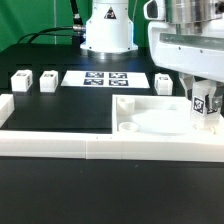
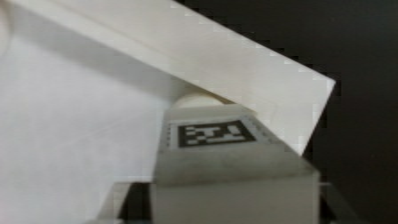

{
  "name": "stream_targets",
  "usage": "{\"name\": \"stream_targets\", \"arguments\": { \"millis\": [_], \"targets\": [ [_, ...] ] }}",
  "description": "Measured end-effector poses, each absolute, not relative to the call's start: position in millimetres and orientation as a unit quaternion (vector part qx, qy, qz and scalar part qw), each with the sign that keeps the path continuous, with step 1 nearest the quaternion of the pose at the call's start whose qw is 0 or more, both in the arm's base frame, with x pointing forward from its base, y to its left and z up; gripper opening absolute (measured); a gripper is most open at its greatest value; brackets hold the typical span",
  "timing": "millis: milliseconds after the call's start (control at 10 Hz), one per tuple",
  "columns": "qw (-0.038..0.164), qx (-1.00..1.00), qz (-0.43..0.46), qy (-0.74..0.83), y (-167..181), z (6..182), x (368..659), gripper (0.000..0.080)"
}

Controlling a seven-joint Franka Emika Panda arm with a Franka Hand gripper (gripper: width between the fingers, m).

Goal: Assemble square table

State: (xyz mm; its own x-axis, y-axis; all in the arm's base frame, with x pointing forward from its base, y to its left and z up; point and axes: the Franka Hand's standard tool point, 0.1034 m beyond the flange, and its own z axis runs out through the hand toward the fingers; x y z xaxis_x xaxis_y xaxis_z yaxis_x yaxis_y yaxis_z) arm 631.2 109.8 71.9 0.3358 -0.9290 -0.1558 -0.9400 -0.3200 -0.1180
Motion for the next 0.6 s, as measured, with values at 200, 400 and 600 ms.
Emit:
{"name": "stream_targets", "arguments": {
  "millis": [200, 400, 600],
  "targets": [
    [0.097, -0.758, 0.042, 0.643, 111.4, 72.0, 631.0, 0.0297],
    [0.098, -0.766, 0.042, 0.635, 112.1, 71.2, 630.7, 0.0377],
    [0.102, -0.828, 0.032, 0.55, 114.3, 73.6, 631.0, 0.0566]
  ]
}}
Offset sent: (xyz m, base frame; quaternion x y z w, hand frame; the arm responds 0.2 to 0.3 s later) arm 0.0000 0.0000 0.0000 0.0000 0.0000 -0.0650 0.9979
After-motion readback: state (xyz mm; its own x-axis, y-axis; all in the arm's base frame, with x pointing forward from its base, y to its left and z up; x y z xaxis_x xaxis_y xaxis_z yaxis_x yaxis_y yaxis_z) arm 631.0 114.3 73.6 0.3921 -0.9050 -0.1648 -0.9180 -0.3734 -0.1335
